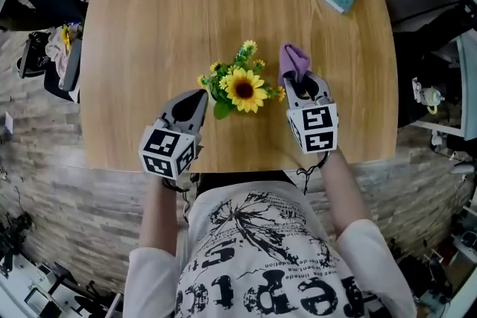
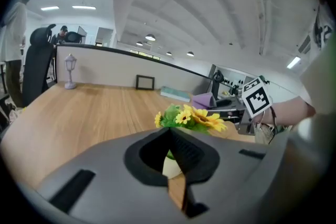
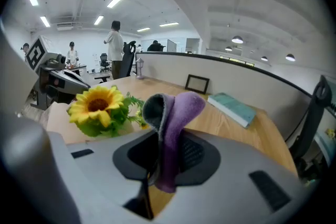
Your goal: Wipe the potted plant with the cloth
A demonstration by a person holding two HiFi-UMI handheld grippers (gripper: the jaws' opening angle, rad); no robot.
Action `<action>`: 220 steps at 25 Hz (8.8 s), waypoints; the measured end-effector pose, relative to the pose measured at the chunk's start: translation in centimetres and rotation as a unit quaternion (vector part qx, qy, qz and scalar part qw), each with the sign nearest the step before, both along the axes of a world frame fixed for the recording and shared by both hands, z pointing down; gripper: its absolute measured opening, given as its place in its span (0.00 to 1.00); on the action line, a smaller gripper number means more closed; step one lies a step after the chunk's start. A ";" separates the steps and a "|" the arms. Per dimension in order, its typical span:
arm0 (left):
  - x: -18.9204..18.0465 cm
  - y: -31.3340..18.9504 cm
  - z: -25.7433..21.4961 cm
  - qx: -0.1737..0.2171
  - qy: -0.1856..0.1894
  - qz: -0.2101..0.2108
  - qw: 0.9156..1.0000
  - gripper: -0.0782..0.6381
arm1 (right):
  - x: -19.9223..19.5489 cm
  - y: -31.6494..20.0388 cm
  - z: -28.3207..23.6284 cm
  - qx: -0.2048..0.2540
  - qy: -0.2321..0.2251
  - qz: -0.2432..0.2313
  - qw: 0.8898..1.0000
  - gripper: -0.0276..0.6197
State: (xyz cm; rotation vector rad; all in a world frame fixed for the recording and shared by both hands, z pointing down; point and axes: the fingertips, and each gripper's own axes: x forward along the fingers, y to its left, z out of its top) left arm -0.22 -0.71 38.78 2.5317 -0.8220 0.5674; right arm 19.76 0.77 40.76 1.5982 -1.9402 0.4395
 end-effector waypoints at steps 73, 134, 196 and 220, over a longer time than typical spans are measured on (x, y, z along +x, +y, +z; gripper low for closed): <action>2.4 0.5 4.8 0.059 0.080 0.234 0.967 0.11 | -19.8 6.0 7.9 -0.126 -0.135 0.121 0.975 0.17; 1.4 -0.3 5.7 -0.025 0.025 -0.019 0.999 0.11 | -5.4 -15.0 -1.1 -0.069 0.031 -0.201 0.977 0.17; 0.9 -1.1 5.4 0.028 0.021 -0.086 0.996 0.11 | -10.3 0.2 9.0 -0.349 0.064 -0.601 0.716 0.16; -1.5 -0.7 3.7 0.028 0.037 -0.134 0.990 0.11 | -11.9 -7.8 -3.7 -0.080 0.031 -0.360 0.929 0.16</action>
